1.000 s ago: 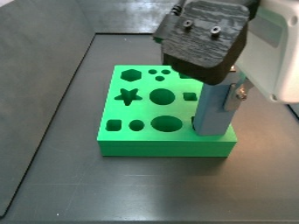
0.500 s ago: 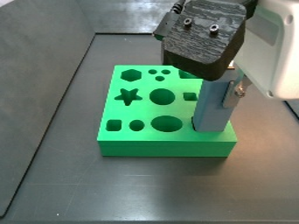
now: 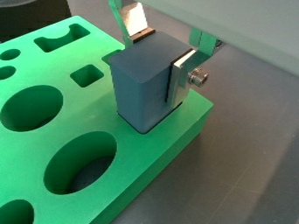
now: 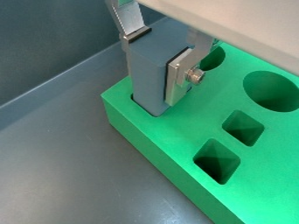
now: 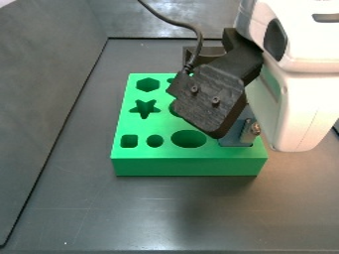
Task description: Insert the rectangle object.
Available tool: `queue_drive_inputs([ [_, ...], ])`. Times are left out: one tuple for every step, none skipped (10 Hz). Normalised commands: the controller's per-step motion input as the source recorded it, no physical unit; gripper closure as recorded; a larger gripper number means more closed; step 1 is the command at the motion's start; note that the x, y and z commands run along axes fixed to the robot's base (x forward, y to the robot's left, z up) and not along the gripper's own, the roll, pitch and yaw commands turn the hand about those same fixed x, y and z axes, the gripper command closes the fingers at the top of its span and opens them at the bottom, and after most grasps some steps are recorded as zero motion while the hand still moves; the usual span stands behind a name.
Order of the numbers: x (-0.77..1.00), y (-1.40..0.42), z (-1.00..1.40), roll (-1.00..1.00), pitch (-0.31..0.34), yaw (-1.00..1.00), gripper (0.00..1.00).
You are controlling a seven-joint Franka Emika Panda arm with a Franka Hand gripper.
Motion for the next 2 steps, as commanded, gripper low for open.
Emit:
queue_drive_inputs([
  [0.00,0.18,-0.05,-0.14,-0.031,-0.10,1.00],
  [0.00,0.00,0.00,0.03,0.000,0.00,1.00],
])
